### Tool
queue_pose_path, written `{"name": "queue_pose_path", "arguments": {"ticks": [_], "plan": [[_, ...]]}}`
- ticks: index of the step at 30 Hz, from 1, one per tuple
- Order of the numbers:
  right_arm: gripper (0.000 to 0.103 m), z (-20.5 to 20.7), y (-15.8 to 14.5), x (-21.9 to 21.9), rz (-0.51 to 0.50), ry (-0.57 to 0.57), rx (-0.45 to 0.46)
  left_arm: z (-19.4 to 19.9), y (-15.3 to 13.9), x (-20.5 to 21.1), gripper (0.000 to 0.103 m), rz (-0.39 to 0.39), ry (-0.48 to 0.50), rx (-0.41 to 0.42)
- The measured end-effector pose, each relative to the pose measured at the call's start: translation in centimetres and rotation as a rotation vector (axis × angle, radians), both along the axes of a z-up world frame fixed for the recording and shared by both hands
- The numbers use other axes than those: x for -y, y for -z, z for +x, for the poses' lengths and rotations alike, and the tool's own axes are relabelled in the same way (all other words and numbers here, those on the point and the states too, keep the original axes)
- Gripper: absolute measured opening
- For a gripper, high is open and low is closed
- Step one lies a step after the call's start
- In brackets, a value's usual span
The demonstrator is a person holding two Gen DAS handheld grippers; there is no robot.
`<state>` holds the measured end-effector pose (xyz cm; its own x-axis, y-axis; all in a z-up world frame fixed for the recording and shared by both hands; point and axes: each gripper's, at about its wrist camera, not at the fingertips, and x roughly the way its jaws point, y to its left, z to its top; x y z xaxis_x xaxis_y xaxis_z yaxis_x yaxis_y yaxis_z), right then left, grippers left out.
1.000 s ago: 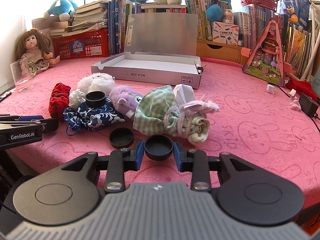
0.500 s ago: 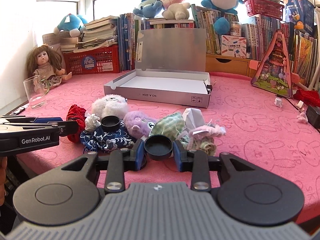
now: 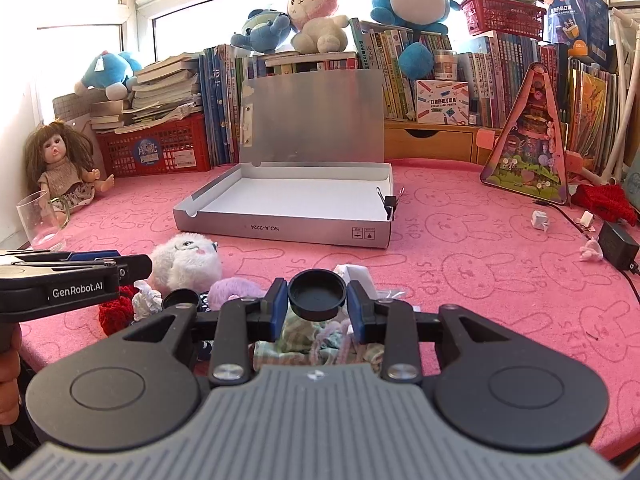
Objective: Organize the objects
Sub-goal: 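Carry the black lids in both grippers over the open white box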
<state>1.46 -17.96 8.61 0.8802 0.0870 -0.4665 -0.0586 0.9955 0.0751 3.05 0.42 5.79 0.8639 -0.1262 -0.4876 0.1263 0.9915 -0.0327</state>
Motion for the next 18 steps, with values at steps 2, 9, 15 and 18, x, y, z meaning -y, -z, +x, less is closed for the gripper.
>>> {"name": "queue_pose_path", "arguments": {"ticks": [2,9,15,18], "plan": [[0.037,0.6,-0.2,0.2,0.005,0.003,0.000,1.1,-0.2,0.3,0.037,-0.003,0.001,-0.006],[0.037,3.4,-1.1,0.8,0.024,0.008,-0.011,4.6,-0.9,0.9,0.037,0.006,-0.011,-0.004],[0.037,5.9,-1.8,1.5,0.029,0.015,-0.017,7.6,-1.4,0.9,0.037,0.002,-0.015,-0.012],[0.037,7.3,-1.9,1.9,0.033,0.019,-0.029,9.1,-1.8,0.9,0.037,0.011,-0.021,-0.010]]}}
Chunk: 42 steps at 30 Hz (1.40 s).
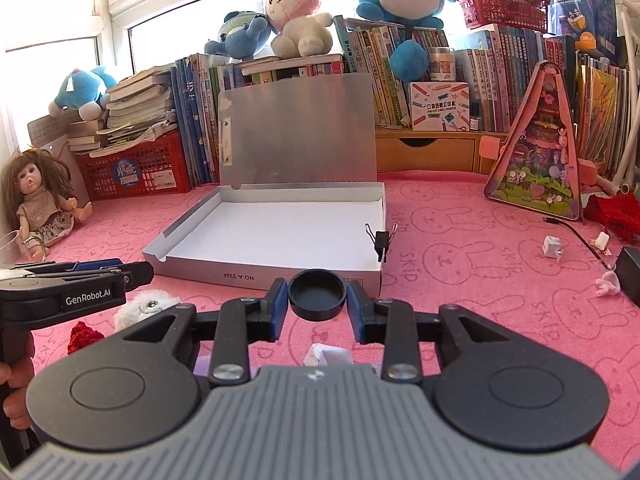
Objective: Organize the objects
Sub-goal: 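Carry the black lids in both grippers over the open white box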
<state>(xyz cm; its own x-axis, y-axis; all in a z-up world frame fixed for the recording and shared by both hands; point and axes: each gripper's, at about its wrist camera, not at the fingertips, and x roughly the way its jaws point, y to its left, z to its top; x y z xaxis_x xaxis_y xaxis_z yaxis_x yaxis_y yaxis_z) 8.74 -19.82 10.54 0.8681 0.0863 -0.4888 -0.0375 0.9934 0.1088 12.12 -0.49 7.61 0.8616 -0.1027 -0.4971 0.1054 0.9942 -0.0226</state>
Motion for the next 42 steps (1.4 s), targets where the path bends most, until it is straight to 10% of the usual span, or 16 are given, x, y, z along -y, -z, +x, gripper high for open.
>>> {"name": "queue_pose_path", "arguments": {"ticks": [42], "plan": [[0.037,15.7,1.0,1.0,0.038,-0.010,-0.220,17.0,1.4,1.1,0.037,0.029,-0.035,-0.172]]}}
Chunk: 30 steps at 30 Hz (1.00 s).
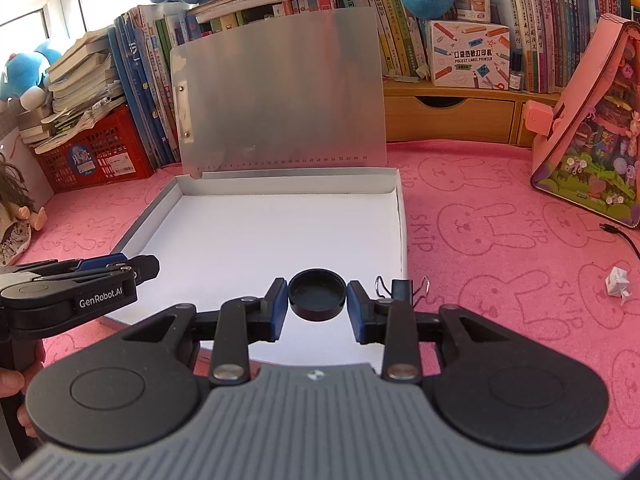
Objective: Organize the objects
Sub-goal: 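Carry the black lids in both grippers over the open white box, then lower the lids into the box and open both grippers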
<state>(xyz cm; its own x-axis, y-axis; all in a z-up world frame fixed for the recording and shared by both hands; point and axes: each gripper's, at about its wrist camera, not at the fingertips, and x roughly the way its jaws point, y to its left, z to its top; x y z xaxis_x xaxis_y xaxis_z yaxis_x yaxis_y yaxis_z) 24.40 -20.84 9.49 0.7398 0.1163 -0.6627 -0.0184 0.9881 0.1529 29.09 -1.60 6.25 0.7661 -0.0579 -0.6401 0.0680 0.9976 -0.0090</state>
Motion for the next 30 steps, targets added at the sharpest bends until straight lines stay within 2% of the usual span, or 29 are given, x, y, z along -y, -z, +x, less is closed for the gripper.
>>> {"name": "queue_pose_path", "arguments": {"ticks": [5,11,22,24,25,26,28,30], "plan": [[0.037,2.6,0.1,0.3,0.041,-0.002,-0.049,2.7,0.0,0.0,0.037,-0.009,0.002,-0.033],[0.037,4.9,1.4,-0.1,0.021,-0.004,-0.096,5.2,1.0,0.3,0.037,-0.016,0.012,-0.087],[0.041,6.8,3.5,-0.7,0.014,-0.019,-0.130,6.9,3.1,0.4,0.038,0.006,0.031,-0.132],[0.045,6.9,3.5,-0.9,0.003,-0.018,-0.128,6.9,3.1,0.5,0.039,0.021,0.040,-0.124],[0.053,6.9,3.5,-0.9,0.003,-0.019,-0.127,6.9,3.1,0.5,0.039,0.021,0.042,-0.124],[0.055,6.8,3.5,-0.8,0.005,-0.019,-0.125,6.9,3.0,0.4,0.039,0.014,0.042,-0.125],[0.056,6.5,3.3,-0.7,0.010,-0.015,-0.121,6.7,2.8,0.2,0.053,-0.004,0.042,-0.125],[0.057,6.1,3.0,-0.6,0.009,-0.012,-0.115,6.3,2.4,0.2,0.059,-0.002,0.042,-0.109]]}}
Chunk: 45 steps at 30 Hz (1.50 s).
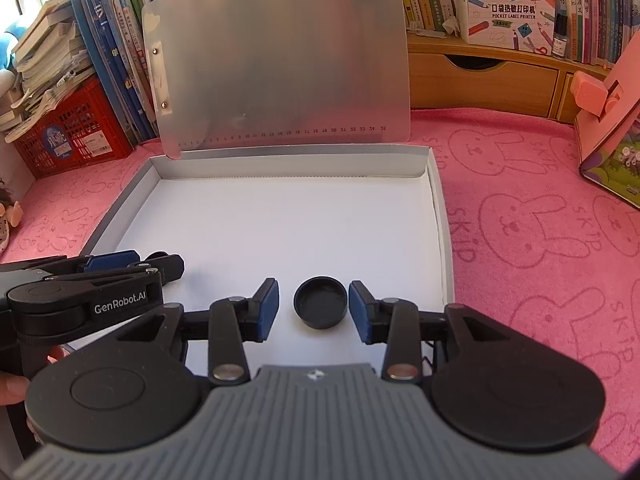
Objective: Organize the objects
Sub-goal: 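Lower the lids into the box and open both grippers, then move both grippers back to the pile of cloths and plushes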
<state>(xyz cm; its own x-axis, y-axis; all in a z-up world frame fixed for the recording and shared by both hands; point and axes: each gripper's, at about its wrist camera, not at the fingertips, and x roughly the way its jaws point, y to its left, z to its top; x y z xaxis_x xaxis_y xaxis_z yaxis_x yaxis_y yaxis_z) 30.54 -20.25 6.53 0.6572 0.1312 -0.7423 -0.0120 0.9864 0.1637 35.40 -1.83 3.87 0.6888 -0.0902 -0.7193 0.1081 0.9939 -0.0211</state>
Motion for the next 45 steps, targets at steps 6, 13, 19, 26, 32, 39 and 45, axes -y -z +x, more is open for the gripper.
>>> {"name": "queue_pose_path", "arguments": {"ticks": [6,13,19,26,32,39,45], "plan": [[0.063,-1.8,-1.6,0.3,0.001,0.005,0.031,-2.4,-2.1,0.1,0.070,0.011,0.018,0.056],[0.073,-5.3,-3.9,0.3,-0.017,-0.005,0.079,-6.6,-4.6,-0.3,0.078,0.015,0.032,0.112],[0.084,-9.3,-5.1,0.8,-0.021,-0.016,0.127,-11.3,-6.0,-0.3,0.085,0.030,0.065,0.173],[0.088,-14.1,-5.3,1.6,-0.019,-0.021,0.177,-17.0,-6.1,-0.3,0.090,-0.002,0.099,0.216],[0.093,-18.8,-4.8,2.6,0.022,-0.016,0.248,-21.8,-5.2,-0.5,0.093,-0.026,0.121,0.259],[0.096,-23.4,-3.6,2.6,0.028,0.002,0.297,-26.5,-3.2,-1.0,0.093,-0.051,0.109,0.271],[0.097,-26.5,-2.7,1.9,0.004,-0.003,0.321,-29.4,-1.6,-1.5,0.093,-0.046,0.098,0.263]]}}
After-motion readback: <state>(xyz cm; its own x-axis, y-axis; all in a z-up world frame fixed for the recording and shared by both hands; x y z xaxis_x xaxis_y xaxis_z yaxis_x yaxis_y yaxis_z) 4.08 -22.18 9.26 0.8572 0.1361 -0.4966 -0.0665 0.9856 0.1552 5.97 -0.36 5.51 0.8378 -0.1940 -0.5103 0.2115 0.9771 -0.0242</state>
